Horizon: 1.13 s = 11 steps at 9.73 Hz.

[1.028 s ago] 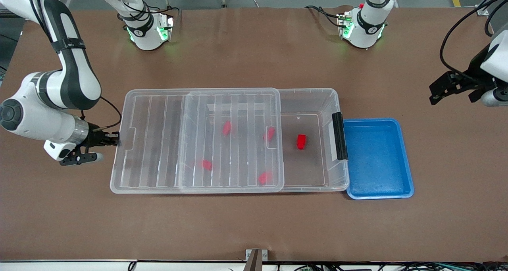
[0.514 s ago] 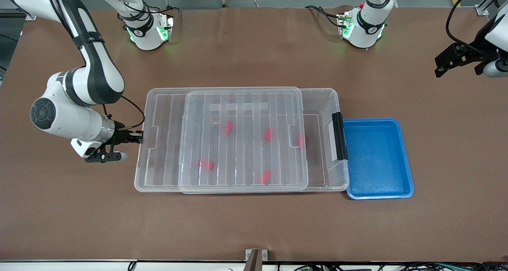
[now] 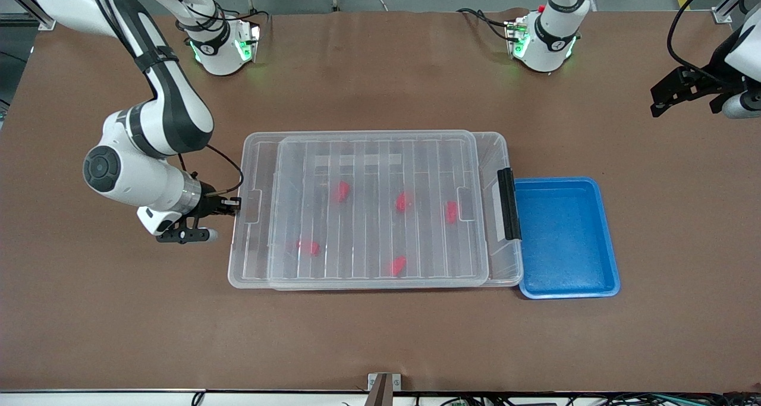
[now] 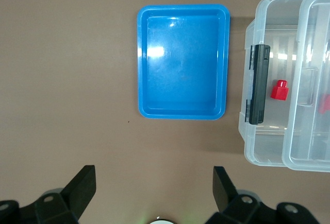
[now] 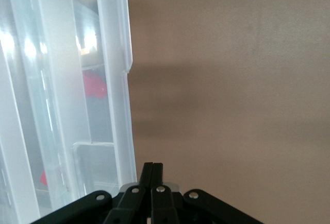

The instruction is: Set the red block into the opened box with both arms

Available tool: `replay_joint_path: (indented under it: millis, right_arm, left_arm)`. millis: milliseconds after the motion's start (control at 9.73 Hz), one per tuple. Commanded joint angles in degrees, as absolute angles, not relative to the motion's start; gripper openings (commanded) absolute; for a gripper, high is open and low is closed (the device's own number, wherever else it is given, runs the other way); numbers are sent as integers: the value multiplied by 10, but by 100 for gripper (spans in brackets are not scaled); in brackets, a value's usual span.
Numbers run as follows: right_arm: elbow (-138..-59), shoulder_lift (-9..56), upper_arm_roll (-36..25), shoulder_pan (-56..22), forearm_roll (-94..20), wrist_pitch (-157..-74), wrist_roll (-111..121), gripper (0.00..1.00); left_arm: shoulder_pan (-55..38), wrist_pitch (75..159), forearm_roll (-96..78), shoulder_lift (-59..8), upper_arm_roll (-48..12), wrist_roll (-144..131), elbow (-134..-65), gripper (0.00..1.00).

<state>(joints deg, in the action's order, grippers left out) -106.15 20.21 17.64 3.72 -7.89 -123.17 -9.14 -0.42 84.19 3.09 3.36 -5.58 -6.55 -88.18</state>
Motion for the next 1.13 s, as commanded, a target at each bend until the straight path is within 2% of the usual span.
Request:
replay_joint_path:
  millis: [0, 514, 617, 720, 822, 925, 1028]
  right_arm:
    - [-1052, 220, 182, 27, -86, -1240, -105, 0]
    - [-1048, 223, 182, 25, -82, -1242, -101, 0]
    - [-1042, 222, 180, 31, -76, -1235, -97, 3]
    - [-1028, 216, 178, 46, -58, -1201, -98, 18]
    - [-999, 204, 171, 56, -37, -1140, -100, 46]
    - [-977, 182, 141, 55, -12, -1100, -103, 88]
    - [-972, 150, 124, 54, 9, -1080, -104, 100]
  left_arm:
    - [-2, 843, 22, 27, -55, -52, -898, 100]
    - [-2, 838, 20, 17, -57, -11, -872, 100]
    - [-2, 838, 19, 17, -57, -11, -872, 100]
    - [-3, 838, 19, 17, -57, -11, -872, 100]
    - [-3, 838, 19, 17, -57, -11, -872, 100]
    - [-4, 838, 19, 17, -57, -11, -872, 100]
    - [-4, 838, 19, 17, -57, -11, -872, 100]
